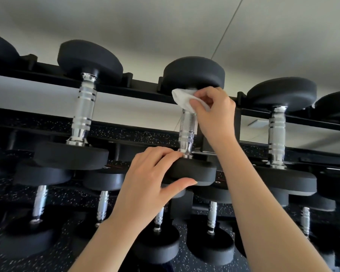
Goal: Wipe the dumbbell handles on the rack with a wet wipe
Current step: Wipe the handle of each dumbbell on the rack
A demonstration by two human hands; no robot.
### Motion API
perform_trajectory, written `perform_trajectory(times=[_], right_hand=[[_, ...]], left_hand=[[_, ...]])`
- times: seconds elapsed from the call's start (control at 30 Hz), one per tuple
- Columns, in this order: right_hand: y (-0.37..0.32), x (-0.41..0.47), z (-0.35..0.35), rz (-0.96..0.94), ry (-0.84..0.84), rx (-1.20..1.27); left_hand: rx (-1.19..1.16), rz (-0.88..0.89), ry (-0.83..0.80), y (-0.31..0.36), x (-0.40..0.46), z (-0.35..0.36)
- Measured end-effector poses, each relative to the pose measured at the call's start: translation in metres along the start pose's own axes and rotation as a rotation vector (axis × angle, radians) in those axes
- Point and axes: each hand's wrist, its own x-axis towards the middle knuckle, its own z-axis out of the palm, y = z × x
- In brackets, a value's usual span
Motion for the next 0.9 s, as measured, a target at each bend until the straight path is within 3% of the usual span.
perform_trajectory(times=[0.6, 0.73, 0.9], right_hand=[[-0.009, -0.052, -0.042, 0.188, -0.573, -0.052], [-0.004, -0.053, -0.046, 0.233, -0.557, -0.065], [0.001, -0.063, -0.037, 0.307, -0.365, 0.013]], left_hand=[[-0.079, -0.019, 0.086, -0.001, 0.000, 0.001], [-0.083, -0.012, 0.091, -0.002, 0.000, 0.002], [-0.087, -0.015, 0.103, -0.003, -0.001, 0.004]])
